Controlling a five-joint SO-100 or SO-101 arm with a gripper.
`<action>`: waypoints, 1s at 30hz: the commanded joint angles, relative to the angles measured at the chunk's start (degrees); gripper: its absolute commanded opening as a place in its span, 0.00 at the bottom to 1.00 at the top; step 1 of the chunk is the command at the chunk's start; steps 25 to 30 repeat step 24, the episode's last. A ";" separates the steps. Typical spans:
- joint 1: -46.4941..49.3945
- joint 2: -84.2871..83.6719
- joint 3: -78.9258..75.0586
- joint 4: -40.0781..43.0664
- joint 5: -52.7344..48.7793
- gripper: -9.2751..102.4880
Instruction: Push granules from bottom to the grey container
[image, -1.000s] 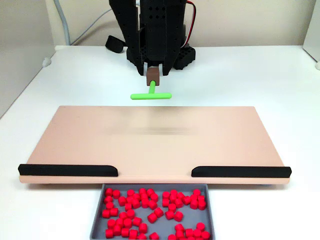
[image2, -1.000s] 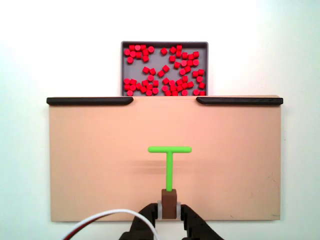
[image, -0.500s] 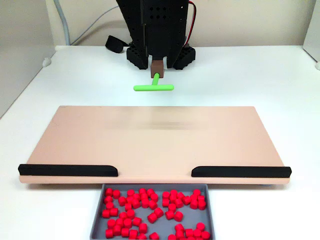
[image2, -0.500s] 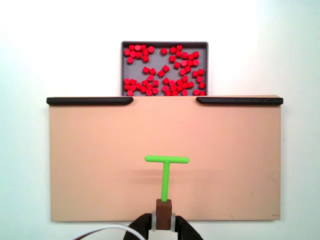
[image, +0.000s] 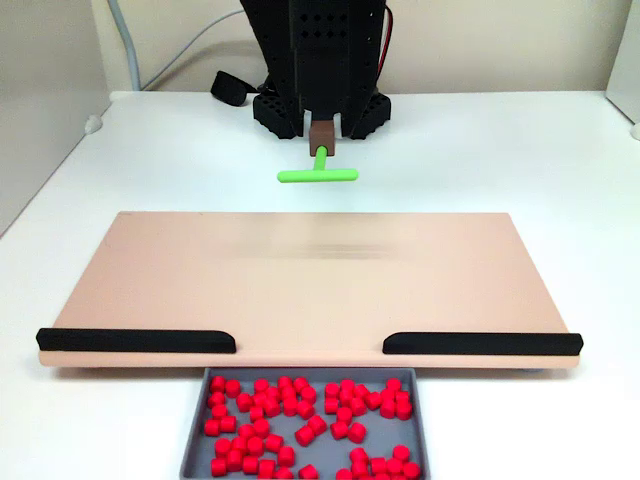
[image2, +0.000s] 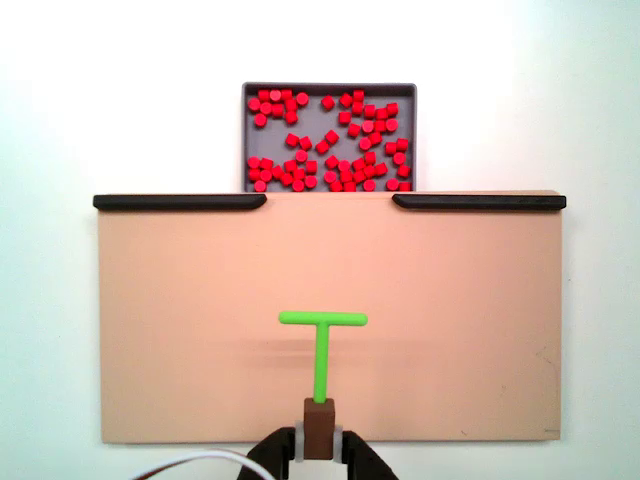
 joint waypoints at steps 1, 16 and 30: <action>-0.09 1.58 -0.18 0.00 -2.11 0.08; 0.97 1.93 -0.18 -0.44 -4.13 0.08; 1.32 1.85 -0.18 -0.53 -4.22 0.08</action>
